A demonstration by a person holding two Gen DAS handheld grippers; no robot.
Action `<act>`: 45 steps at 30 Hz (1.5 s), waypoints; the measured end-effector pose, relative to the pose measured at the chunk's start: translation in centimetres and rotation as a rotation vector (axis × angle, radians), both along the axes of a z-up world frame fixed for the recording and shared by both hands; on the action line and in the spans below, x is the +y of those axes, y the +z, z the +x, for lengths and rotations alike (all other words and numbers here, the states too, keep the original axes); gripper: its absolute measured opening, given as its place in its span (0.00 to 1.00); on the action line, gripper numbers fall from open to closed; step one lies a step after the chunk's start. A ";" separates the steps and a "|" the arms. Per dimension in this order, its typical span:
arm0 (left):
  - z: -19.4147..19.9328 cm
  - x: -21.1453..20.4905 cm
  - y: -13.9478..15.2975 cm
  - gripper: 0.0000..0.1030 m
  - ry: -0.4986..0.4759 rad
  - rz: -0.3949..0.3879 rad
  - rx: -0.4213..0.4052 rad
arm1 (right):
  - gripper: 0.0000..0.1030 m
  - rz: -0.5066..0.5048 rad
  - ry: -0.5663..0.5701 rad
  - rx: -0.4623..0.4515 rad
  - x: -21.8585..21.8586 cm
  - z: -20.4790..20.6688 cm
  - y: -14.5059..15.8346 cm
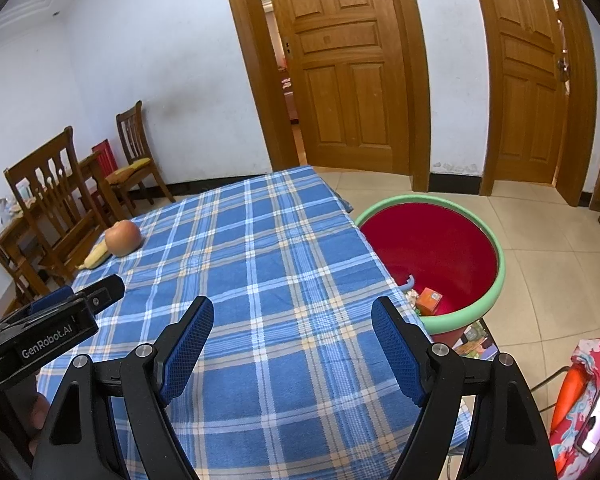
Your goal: Collect trash
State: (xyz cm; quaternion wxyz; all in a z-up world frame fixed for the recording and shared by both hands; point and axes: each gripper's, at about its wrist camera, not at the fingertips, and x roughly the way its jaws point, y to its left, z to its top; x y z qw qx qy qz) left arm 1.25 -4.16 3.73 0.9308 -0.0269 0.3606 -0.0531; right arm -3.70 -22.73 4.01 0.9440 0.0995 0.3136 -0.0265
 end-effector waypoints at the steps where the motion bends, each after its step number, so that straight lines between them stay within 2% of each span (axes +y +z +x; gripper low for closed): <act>1: 0.0 0.0 0.0 0.81 -0.001 0.001 0.000 | 0.80 0.000 0.000 0.000 0.0 0.0 0.0; 45: -0.1 0.6 0.3 0.81 0.009 -0.002 -0.013 | 0.80 -0.006 0.006 -0.002 0.6 -0.1 -0.1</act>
